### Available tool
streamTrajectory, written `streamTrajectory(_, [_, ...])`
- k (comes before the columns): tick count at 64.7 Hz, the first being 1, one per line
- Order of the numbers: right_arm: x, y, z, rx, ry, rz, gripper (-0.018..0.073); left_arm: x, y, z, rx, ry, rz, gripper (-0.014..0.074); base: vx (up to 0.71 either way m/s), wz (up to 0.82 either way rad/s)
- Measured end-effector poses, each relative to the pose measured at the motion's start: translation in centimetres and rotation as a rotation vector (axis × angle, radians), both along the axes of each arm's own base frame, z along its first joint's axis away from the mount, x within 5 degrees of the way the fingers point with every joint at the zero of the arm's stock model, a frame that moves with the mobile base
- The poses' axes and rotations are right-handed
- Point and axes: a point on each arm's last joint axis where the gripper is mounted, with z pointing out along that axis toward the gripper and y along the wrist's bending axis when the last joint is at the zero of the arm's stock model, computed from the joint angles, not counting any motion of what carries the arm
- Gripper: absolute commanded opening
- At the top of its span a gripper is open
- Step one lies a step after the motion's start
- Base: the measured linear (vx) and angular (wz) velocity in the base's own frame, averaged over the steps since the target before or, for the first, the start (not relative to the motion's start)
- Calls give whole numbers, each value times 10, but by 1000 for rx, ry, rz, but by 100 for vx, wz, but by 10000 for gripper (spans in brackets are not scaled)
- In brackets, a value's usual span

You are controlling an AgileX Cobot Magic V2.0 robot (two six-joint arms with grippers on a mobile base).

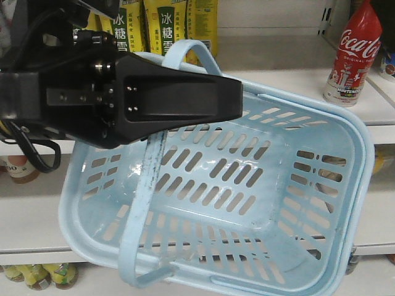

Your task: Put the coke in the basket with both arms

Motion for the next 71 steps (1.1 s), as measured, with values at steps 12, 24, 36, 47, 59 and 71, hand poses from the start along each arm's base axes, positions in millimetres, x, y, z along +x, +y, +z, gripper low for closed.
streamTrajectory(12, [14, 1, 4, -4, 24, -13, 581, 0, 0, 0, 0, 0, 0, -6, 0, 0])
streamTrajectory(24, [34, 3, 2, -9, 70, -27, 581, 0, 0, 0, 0, 0, 0, -6, 0, 0])
streamTrajectory(36, [60, 0, -1, -15, 120, -62, 581, 0, 0, 0, 0, 0, 0, -6, 0, 0])
streamTrajectory(47, [78, -6, -4, -17, 152, -95, 573, 0, 0, 0, 0, 0, 0, -6, 0, 0])
streamTrajectory(59, [81, -6, 1, -15, 139, -97, 450, 0, 0, 0, 0, 0, 0, -6, 0, 0])
streamTrajectory(71, [81, -6, 1, -15, 143, -100, 155, 0, 0, 0, 0, 0, 0, -6, 0, 0])
